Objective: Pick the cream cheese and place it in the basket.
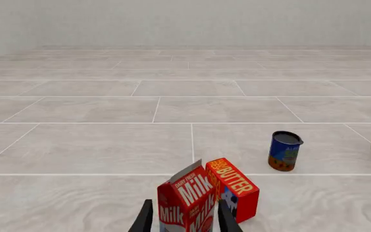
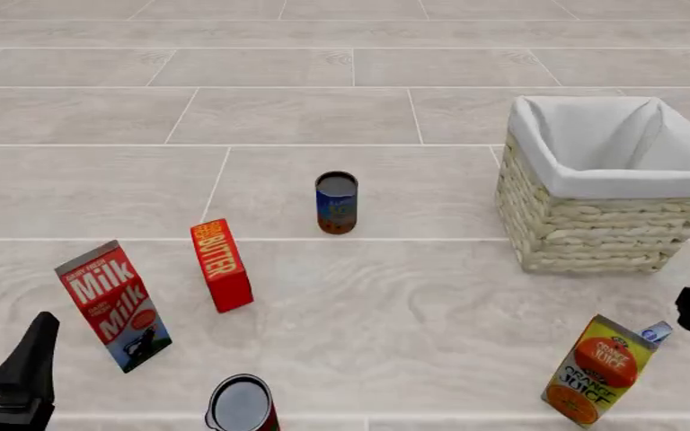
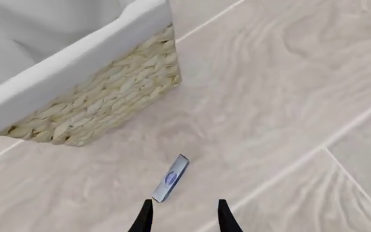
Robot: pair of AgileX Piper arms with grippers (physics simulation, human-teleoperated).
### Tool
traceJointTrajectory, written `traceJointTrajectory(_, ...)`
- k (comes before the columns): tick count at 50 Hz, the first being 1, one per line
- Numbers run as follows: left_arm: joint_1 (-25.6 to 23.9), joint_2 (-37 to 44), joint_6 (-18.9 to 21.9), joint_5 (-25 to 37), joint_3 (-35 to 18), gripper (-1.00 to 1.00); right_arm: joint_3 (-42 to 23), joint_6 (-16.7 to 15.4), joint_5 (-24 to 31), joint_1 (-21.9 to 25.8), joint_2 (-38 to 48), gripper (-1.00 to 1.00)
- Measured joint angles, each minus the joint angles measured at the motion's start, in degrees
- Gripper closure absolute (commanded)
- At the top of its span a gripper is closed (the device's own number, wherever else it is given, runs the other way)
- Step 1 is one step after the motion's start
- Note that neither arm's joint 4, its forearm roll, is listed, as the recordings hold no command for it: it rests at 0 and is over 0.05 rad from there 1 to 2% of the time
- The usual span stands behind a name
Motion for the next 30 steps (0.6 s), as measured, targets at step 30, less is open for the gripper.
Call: traceJointTrajectory(30, 0.0, 0.0, 0.0, 0.0, 0.0, -1.0, 2.93, -0.93, -13.78, -2.9, 14.99, -1.0)
